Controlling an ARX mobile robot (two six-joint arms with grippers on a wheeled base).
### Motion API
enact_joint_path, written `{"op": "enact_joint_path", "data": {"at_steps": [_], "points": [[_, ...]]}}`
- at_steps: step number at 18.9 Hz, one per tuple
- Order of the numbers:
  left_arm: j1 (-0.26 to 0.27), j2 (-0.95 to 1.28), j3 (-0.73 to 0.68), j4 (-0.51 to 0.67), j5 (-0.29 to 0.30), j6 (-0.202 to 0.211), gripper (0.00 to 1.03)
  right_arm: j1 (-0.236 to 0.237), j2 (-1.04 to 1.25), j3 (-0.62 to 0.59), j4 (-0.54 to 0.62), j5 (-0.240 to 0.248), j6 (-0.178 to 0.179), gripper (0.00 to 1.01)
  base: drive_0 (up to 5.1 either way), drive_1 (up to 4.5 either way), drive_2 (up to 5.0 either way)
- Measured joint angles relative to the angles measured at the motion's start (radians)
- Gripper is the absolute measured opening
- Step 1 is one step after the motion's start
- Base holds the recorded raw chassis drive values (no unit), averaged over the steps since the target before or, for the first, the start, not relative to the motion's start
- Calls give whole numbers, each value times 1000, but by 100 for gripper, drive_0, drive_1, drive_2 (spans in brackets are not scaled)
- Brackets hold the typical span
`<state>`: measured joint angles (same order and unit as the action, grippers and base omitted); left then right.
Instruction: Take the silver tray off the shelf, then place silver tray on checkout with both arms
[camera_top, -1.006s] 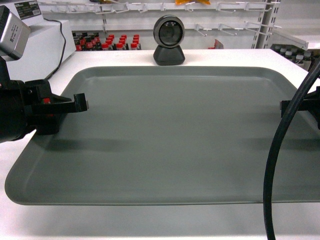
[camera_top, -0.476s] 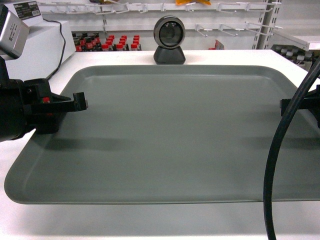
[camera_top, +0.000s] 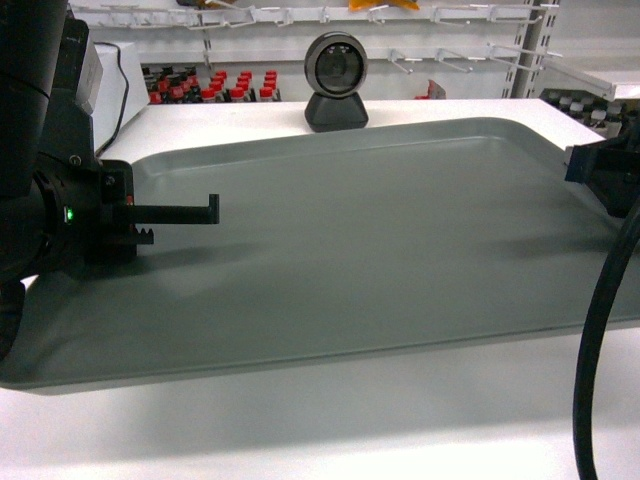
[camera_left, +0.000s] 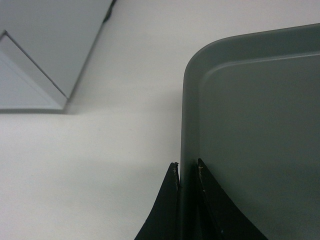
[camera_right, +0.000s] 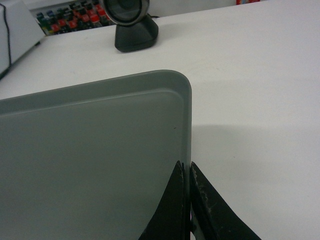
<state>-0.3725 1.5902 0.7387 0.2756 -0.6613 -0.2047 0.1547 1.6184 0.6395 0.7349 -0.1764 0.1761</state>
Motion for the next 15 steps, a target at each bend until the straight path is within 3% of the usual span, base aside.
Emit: {"op": "enact_joint_path", "data": {"at_steps": [3, 8, 15], "points": [[4, 53, 34, 50, -30, 56, 4, -5, 57, 56, 16, -8, 13, 2, 0, 0, 0], [50, 168, 122, 150, -19, 154, 4, -18, 218, 170, 14, 7, 5, 2, 0, 0, 0], [82, 289, 238, 165, 33, 155, 3, -18, 349, 304, -51, 76, -109, 2, 0, 0, 0]]}}
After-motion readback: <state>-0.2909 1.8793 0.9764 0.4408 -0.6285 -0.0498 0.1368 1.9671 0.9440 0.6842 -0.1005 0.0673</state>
